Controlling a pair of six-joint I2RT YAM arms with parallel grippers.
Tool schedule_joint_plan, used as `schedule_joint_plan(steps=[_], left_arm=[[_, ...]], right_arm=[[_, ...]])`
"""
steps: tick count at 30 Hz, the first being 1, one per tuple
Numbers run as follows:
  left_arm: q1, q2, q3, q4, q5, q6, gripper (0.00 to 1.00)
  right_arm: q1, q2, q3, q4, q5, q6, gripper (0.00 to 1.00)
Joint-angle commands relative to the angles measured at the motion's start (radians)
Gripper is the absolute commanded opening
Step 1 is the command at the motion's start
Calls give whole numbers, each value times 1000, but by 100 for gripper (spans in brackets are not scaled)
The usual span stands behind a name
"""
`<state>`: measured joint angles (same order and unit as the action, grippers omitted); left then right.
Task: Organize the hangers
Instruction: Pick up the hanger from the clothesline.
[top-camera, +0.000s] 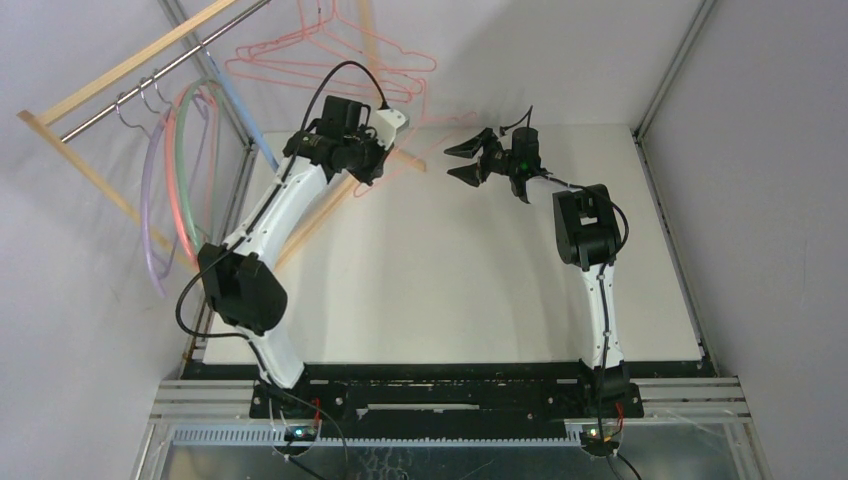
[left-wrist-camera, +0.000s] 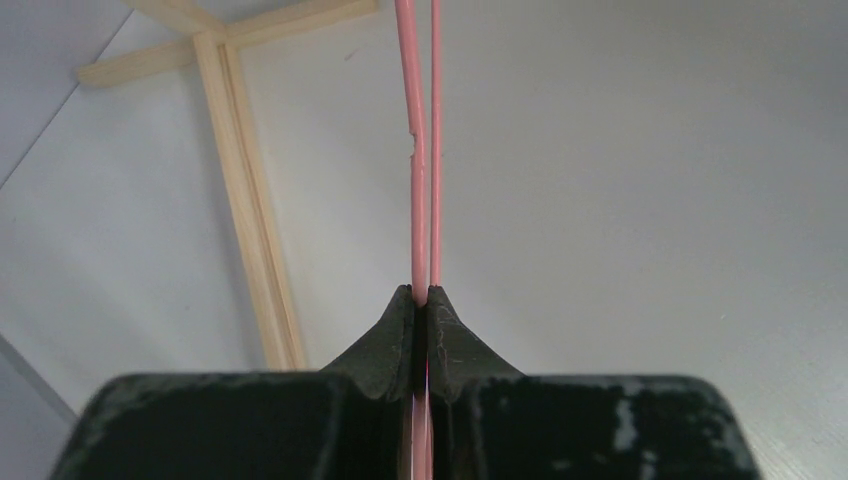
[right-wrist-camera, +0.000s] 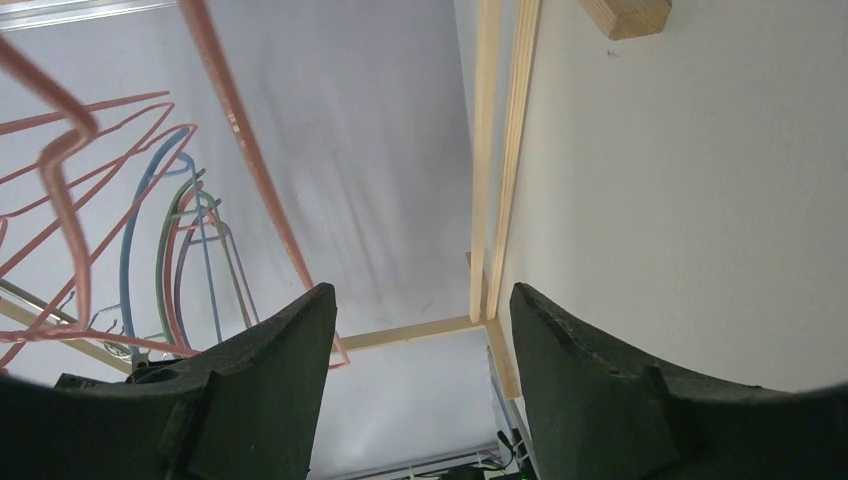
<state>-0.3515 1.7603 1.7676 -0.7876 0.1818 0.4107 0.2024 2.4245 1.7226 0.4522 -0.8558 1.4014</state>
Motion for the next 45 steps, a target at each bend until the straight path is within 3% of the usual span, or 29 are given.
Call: schedule_joint_plan(steps=[1, 20, 29, 38, 45], left_arm=[[5, 17, 93, -22, 114, 2, 0], [17, 114, 282, -61, 160, -7, 0], [15, 110, 281, -57, 219, -16, 0], [-65, 2, 146, -134, 235, 39, 0], [-81, -86, 58, -200, 205, 43, 0]], right_arm=[[-6, -17, 6, 20, -6, -13, 72], [-22, -20, 7, -20, -14, -41, 72], [-40, -53, 1, -45, 5, -80, 71], [-106, -233, 7, -466, 73, -489, 75], [-234, -438, -205, -647, 153, -734, 75]])
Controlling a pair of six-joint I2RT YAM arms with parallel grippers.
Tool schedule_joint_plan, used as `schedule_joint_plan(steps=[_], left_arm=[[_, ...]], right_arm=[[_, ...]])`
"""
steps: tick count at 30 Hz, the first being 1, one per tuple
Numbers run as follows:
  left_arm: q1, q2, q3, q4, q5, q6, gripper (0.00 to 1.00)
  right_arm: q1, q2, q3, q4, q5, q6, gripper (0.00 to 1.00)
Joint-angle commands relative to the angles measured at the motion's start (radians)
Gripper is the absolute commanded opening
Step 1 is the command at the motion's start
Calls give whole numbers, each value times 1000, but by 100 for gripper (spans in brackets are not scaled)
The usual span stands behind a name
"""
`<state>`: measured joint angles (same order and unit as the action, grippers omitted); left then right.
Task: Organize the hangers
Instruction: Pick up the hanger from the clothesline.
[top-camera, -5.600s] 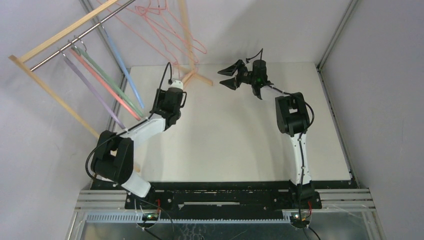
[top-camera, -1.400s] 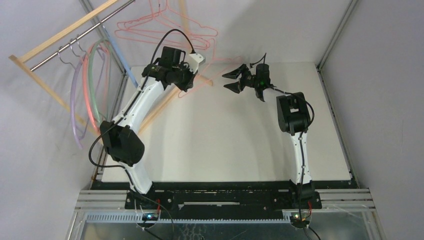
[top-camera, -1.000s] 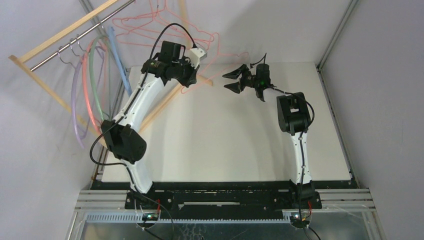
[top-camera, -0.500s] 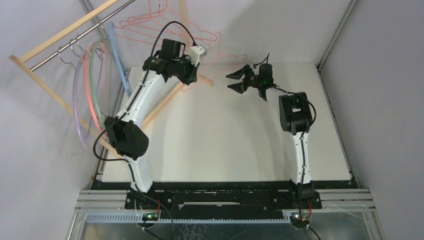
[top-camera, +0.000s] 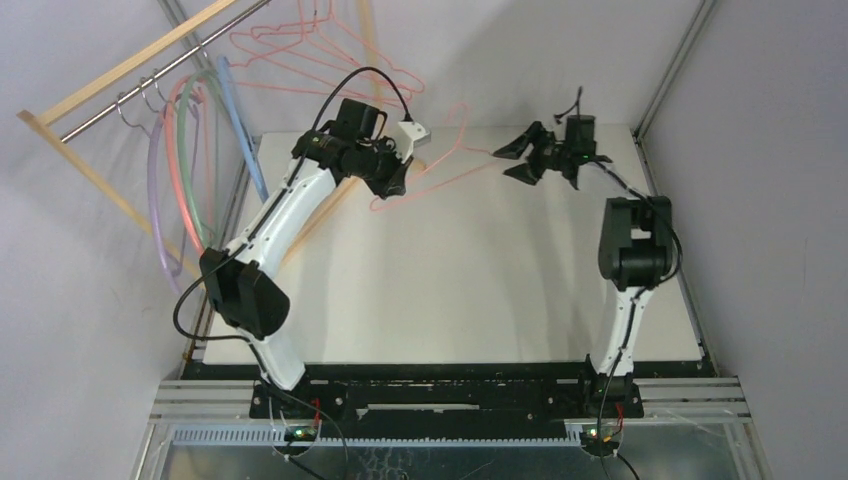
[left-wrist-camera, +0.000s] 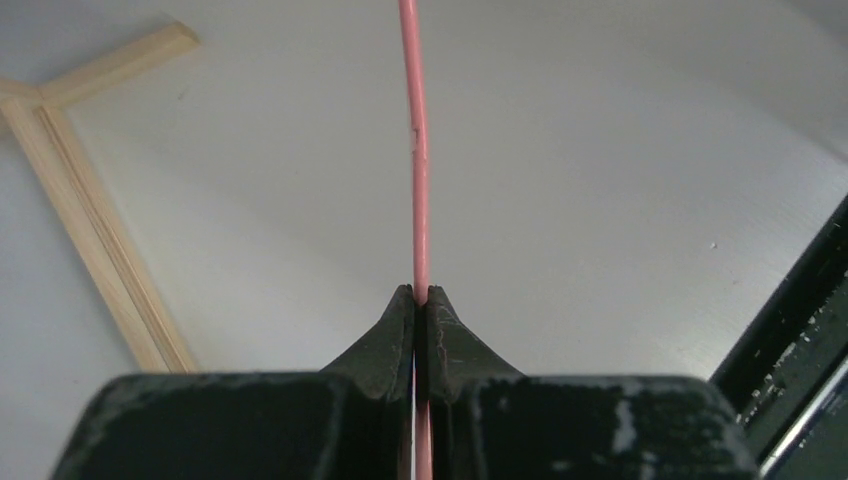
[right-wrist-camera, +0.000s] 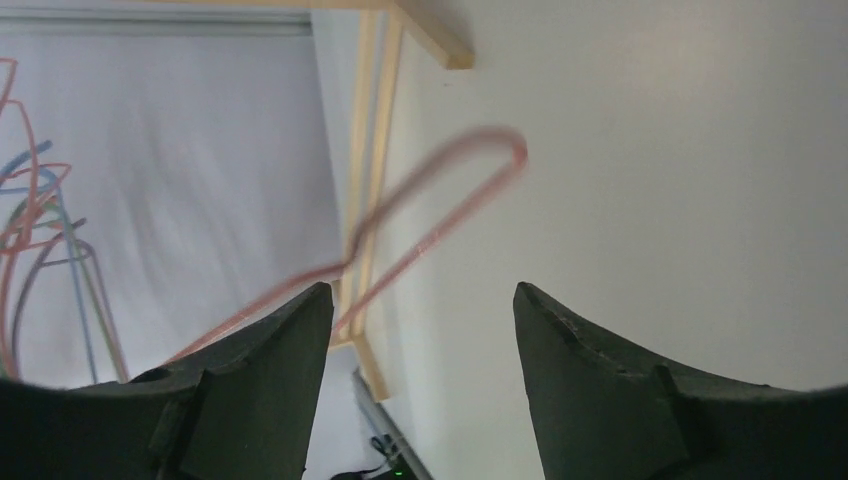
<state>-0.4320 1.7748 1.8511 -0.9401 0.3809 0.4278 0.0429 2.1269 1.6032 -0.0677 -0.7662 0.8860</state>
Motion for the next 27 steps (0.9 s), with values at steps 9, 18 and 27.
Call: schedule_joint_plan(steps=[9, 18, 27], left_arm=[[-1, -220, -114, -112, 20, 36, 0], [-4, -340, -235, -146, 95, 52, 0], [-22, -366, -187, -231, 166, 52, 0]], right_arm=[[-51, -405, -184, -282, 118, -395, 77], [227, -618, -195, -480, 247, -652, 74], [271, -718, -263, -462, 167, -743, 73]])
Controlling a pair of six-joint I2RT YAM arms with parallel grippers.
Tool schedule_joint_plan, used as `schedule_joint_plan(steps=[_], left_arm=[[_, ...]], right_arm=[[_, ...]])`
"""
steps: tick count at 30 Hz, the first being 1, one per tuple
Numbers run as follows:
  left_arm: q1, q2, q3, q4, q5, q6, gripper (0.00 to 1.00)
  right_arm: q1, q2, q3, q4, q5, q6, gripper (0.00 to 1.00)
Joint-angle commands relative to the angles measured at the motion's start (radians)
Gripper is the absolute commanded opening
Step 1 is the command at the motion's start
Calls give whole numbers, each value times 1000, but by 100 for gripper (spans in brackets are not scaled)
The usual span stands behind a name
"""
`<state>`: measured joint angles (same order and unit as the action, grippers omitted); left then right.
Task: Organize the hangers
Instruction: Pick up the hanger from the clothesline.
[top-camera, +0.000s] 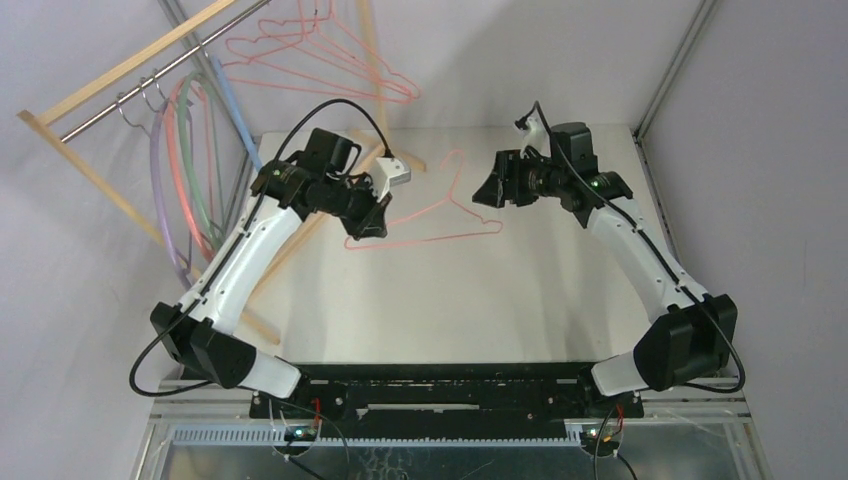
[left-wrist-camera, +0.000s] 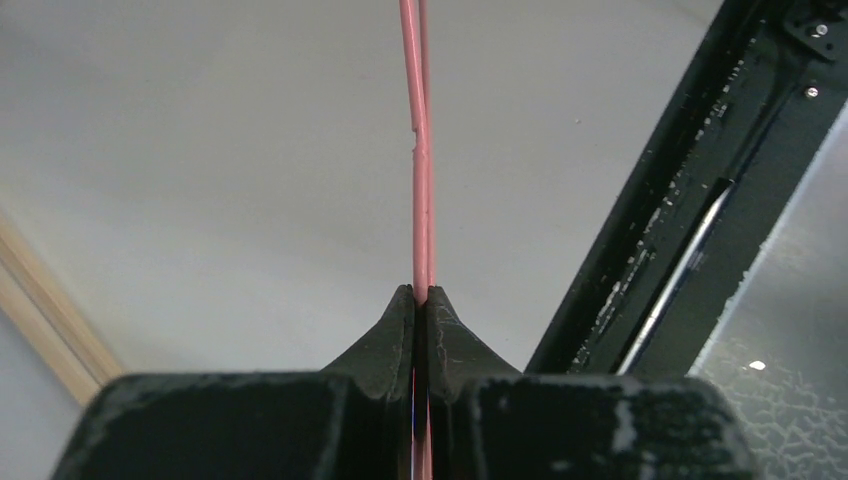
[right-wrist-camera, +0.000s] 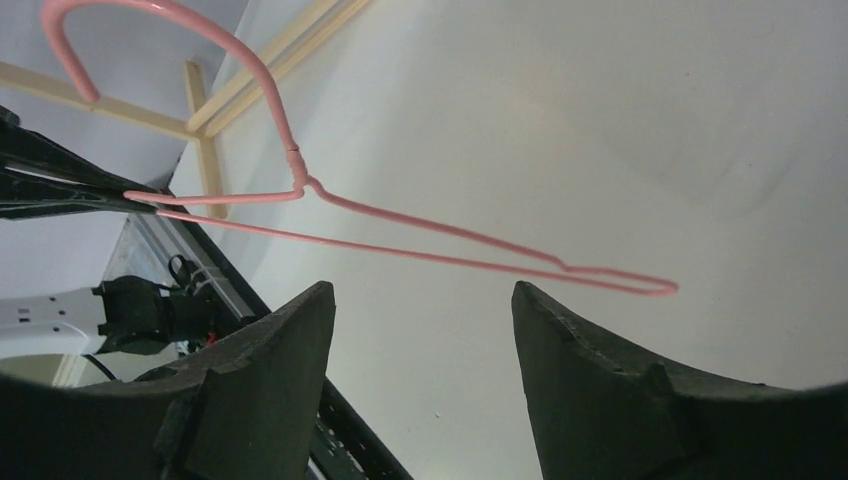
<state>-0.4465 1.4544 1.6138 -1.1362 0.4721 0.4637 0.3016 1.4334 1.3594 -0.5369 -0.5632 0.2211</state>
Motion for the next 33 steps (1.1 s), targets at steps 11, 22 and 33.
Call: schedule_joint_plan(steps=[11, 22, 33], left_arm=[[-8, -36, 154, -147, 200, 26, 0], [-8, -34, 214, -203, 288, 36, 0], [-5, -80, 243, -208, 316, 25, 0]], right_arm=[[175, -171, -106, -16, 238, -221, 72], [181, -234, -192, 5, 297, -236, 73], [180, -218, -233, 15, 312, -219, 63]])
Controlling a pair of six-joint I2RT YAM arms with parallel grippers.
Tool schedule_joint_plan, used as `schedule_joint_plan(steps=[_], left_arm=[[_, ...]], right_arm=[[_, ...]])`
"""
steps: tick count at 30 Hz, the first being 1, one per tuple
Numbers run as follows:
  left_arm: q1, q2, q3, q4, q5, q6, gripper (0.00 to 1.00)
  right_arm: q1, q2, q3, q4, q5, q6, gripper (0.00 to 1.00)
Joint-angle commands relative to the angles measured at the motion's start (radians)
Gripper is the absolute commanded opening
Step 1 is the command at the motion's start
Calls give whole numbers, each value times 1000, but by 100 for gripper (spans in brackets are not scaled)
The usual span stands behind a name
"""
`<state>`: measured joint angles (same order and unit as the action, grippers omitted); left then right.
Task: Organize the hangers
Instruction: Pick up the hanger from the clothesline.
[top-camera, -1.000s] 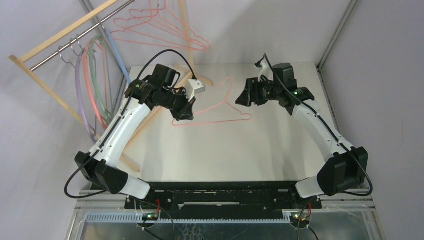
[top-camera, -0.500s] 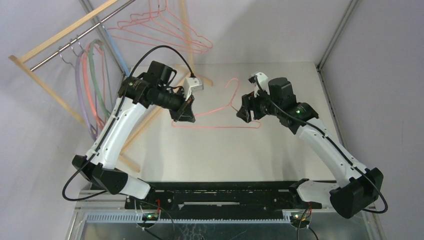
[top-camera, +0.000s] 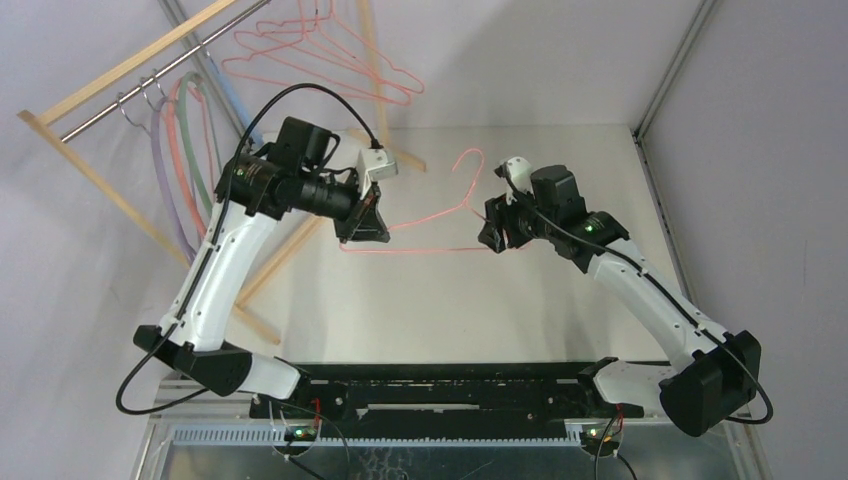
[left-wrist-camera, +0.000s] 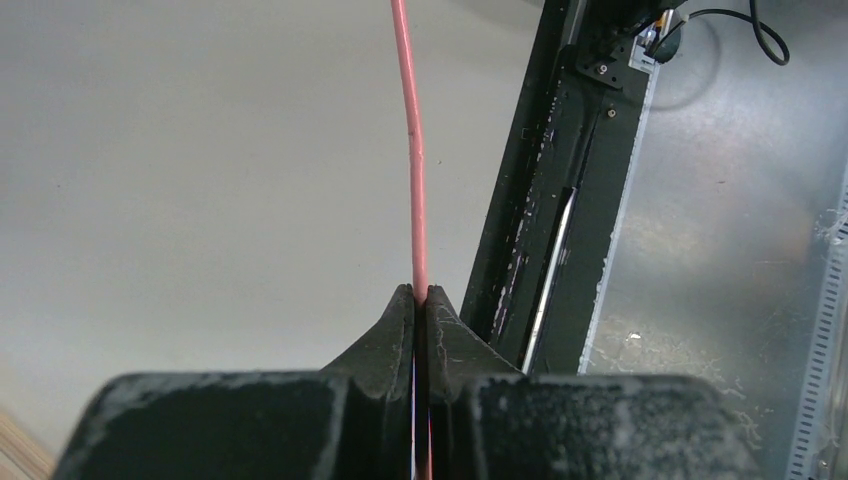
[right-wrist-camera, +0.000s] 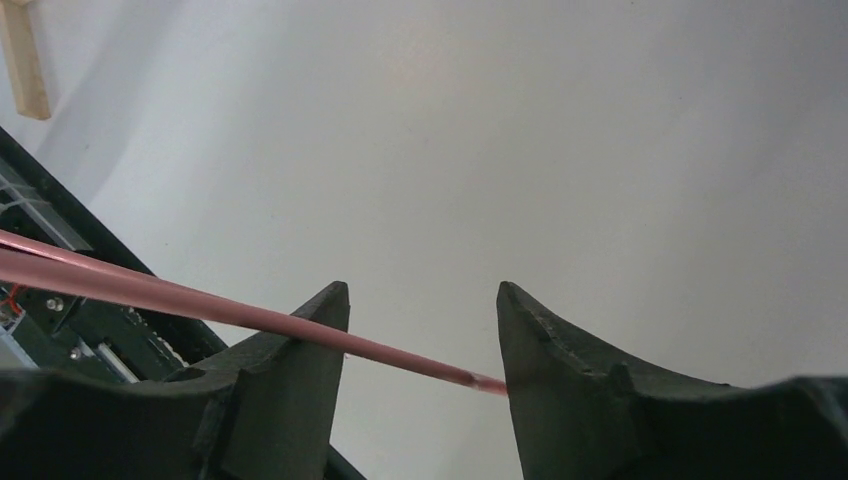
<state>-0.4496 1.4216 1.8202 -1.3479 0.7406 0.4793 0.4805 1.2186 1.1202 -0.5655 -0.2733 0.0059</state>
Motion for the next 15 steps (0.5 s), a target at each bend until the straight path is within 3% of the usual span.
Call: schedule_joint_plan(steps=[1, 5, 8, 10, 11, 13, 15], left_arm=[[-2, -49, 37, 1, 38, 12, 0], [0, -53, 30, -8, 8, 22, 0], [8, -66, 17, 0, -3, 20, 0], [16, -73, 8, 4, -23, 15, 0], [17, -75, 4, 7, -34, 13, 0], [19, -76, -2, 16, -64, 3, 0], [19, -76, -6, 35, -107, -16, 0]], right_arm=[[1, -1, 6, 39, 27, 0, 58], [-15, -6, -1, 20, 49, 28, 44], [-39, -25, -20, 6, 23, 45, 45], [-49, -36, -32, 1, -6, 56, 40], [-53, -37, -33, -6, -20, 59, 32], [-54, -42, -33, -11, -42, 67, 6], [-54, -59, -33, -11, -50, 80, 0]])
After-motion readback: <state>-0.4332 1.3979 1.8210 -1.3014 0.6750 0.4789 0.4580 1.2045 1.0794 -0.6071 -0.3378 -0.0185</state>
